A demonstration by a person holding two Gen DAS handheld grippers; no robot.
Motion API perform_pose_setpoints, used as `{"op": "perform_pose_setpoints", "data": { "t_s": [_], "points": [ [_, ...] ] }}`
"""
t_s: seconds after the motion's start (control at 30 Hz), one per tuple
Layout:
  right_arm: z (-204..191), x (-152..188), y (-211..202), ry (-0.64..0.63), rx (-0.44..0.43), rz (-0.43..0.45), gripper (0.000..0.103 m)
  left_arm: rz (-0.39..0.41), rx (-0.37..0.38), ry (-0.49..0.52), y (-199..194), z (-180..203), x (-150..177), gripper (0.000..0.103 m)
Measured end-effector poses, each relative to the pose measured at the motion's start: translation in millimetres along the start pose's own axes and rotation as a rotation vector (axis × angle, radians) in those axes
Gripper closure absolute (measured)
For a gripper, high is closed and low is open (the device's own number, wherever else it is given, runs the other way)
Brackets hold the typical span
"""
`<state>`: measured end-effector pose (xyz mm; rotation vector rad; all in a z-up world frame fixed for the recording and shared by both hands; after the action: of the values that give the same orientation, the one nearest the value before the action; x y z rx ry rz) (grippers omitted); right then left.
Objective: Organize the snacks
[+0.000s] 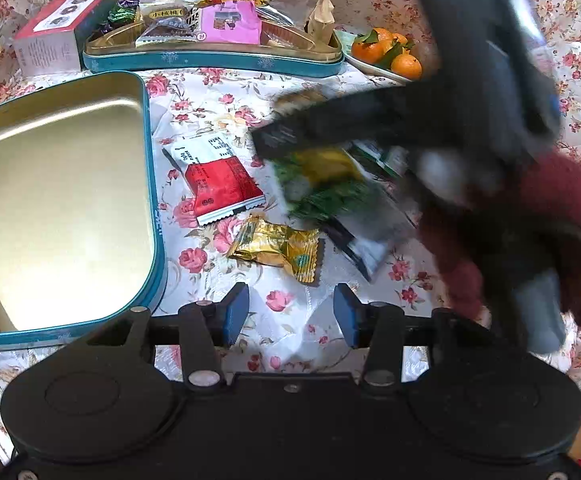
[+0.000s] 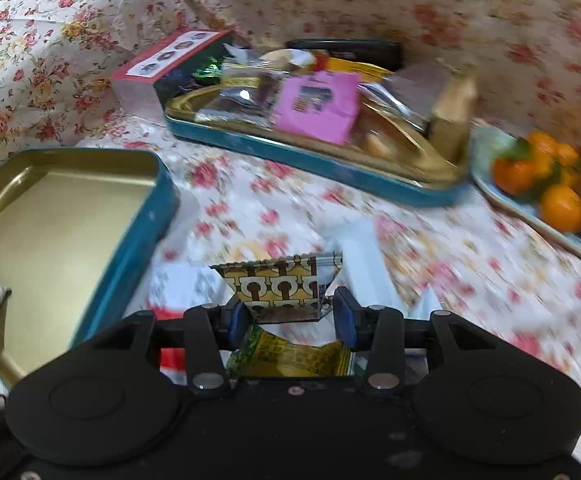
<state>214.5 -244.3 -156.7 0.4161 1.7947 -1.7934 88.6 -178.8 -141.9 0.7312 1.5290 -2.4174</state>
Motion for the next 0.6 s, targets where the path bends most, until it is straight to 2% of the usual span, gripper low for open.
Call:
{"op": "perform_pose_setpoints", "data": {
  "t_s": [0.27,0.43,0.5,0.6],
  "points": [
    [37,39,-31,0.143,0.039,0.036,0.061,-0.008,0.013,0.001,0,0,2,0.050],
    [40,48,-41,0.207,0.035,0.087,0.063,-0.021,0.066,-0.133,5,-13,-11,0.050],
    [39,50,-42,0.215,0.049,0.104,0.063,-0.031,0.095,-0.196,8,-18,-18,0.053],
    [43,48,-41,0.283,0.047,0.120,0.065,-0.034,0.100,-0.237,9,-15,-21,0.053]
  ]
}}
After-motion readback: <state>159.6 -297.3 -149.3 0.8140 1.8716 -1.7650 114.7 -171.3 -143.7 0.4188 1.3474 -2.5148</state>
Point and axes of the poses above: each gripper's, at about its wrist camera, not at the fingertips, and y roughly the way its jaws point, z to its right, x to its underside, the point moved 9 cm from there along y, roughly the way its jaws point, and after that the axes turned 10 degrees about x, right-handed, at the moved point
